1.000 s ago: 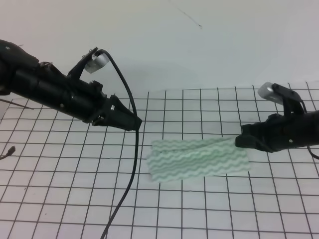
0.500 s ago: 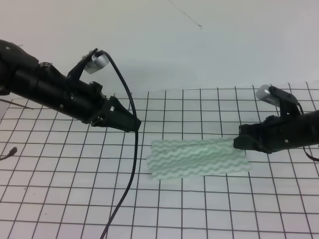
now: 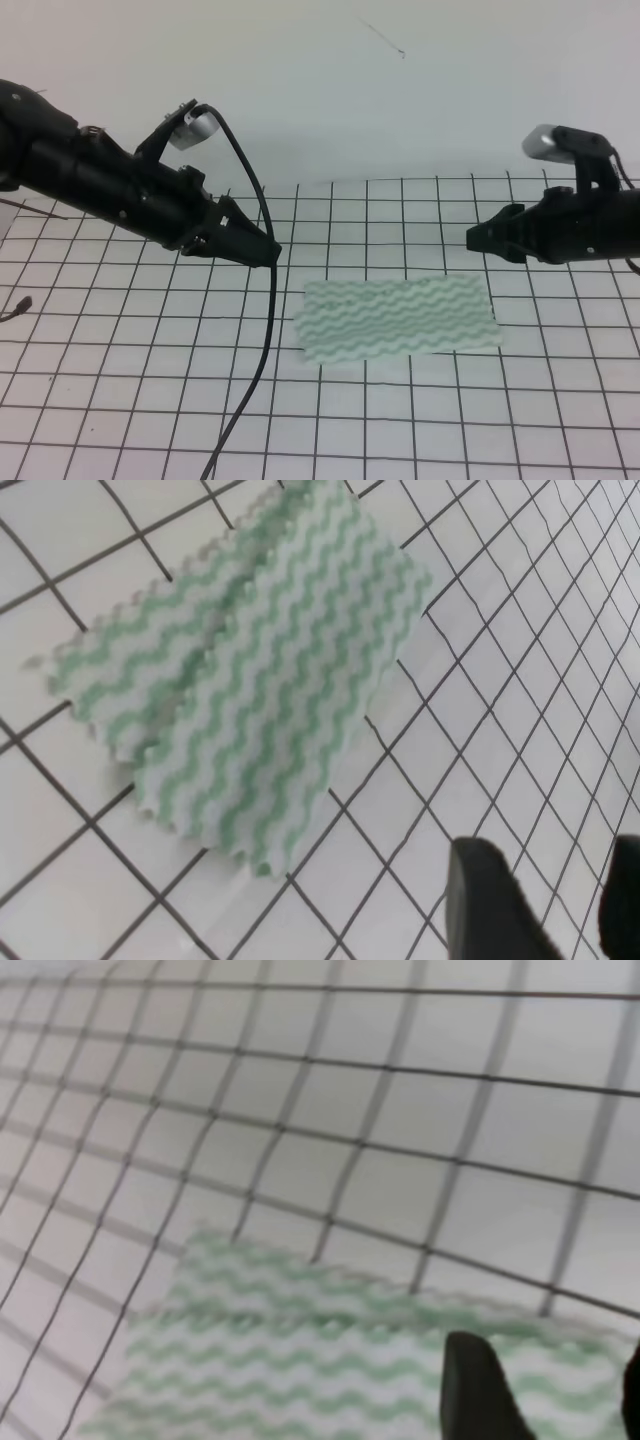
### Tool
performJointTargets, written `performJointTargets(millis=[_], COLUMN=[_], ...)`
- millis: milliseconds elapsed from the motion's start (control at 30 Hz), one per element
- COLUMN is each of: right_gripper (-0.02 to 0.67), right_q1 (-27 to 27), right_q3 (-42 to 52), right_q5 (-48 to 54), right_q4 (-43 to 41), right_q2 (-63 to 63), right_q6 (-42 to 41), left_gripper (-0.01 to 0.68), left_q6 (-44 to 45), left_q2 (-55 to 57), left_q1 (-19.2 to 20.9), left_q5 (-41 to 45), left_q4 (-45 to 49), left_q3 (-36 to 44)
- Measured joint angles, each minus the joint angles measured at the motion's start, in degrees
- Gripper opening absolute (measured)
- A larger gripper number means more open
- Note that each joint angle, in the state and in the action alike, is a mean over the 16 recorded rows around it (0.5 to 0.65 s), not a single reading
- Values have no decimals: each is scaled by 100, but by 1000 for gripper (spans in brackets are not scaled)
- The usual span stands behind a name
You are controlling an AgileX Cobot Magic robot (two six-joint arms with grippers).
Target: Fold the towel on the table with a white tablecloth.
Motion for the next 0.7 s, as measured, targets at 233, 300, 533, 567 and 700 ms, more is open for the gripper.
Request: performJointTargets(millis=[233, 300, 533, 567, 700], right_gripper=[245, 237, 232, 232, 232], right_q1=[0, 0, 0, 0, 0], right_q3=[-26, -27, -27, -27, -27], right_q5=[592, 763, 1310, 1375, 1571], right_q4=[-168, -238, -494, -525, -627], right_q2=[-46, -43, -39, -39, -39], right_q6=[-466, -508, -605, -609, -597], left_gripper=[242, 243, 245, 245, 246], left_q6=[-143, -243, -688, -742, -965], left_q2=[40, 88, 482, 565, 943], left_q1=[-155, -264, -713, -774, -967], left_q5=[-470, -703, -1504, -1592, -1786], left_q4=[425, 677, 1645, 1765, 2120], left_q3=[-22, -51, -338, -402, -703])
